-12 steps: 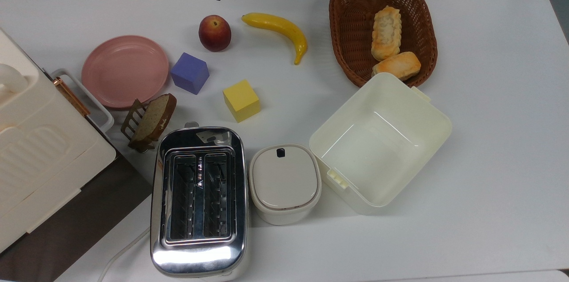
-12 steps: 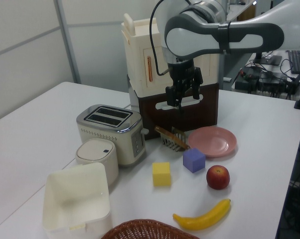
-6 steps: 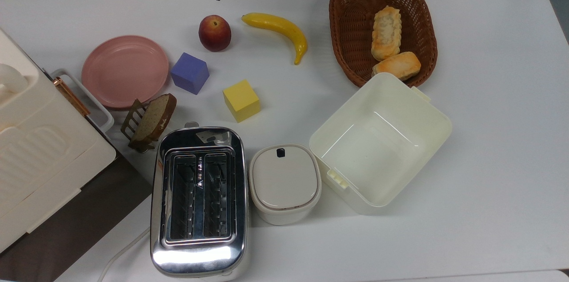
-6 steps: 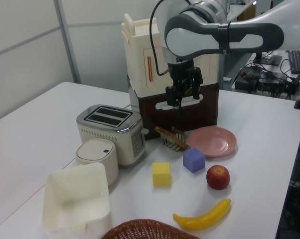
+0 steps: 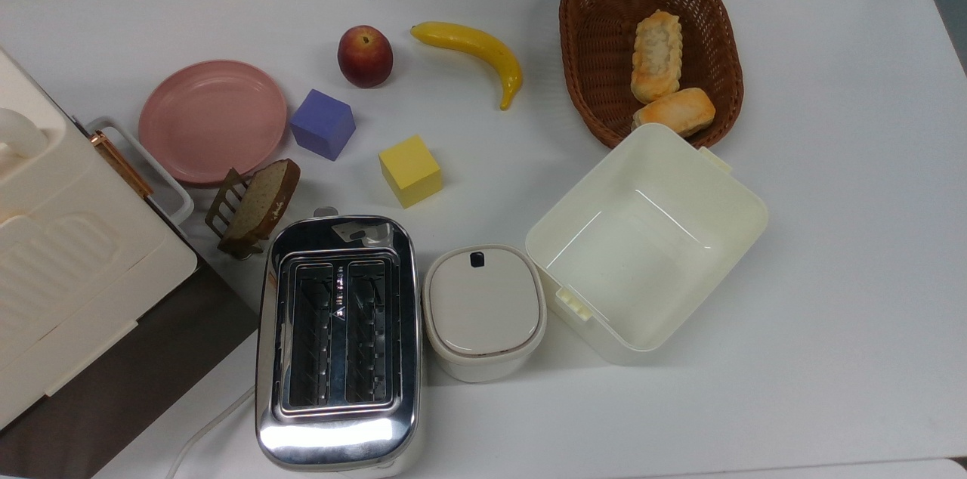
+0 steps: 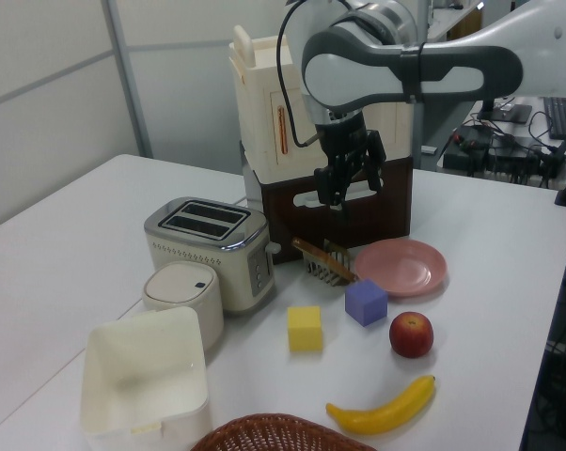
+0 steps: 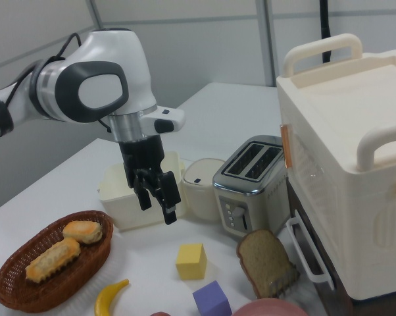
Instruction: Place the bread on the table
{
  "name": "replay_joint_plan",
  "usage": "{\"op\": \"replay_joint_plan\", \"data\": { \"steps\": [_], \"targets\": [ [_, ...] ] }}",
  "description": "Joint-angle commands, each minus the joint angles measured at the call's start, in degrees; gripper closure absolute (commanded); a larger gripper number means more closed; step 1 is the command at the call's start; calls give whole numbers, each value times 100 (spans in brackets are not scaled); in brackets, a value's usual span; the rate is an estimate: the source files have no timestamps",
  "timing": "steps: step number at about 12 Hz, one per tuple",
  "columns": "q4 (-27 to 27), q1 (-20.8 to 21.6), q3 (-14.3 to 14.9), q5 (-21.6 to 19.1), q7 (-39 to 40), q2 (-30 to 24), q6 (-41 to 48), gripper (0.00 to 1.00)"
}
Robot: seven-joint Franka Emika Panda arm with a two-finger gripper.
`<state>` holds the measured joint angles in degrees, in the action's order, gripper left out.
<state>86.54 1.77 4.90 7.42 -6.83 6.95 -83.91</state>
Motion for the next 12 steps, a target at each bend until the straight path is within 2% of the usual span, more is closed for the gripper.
{"op": "replay_joint_plan", "data": {
  "steps": [1, 6, 8, 12],
  "targets": [
    [-278, -19, -24, -100, 182, 131, 270, 0],
    [-199, -124, -50, -222, 209, 26, 191, 0],
    [247, -116, -41, -259, 209, -298, -212, 0],
    [424, -45, -41, -259, 217, -361, -293, 0]
  ]
}}
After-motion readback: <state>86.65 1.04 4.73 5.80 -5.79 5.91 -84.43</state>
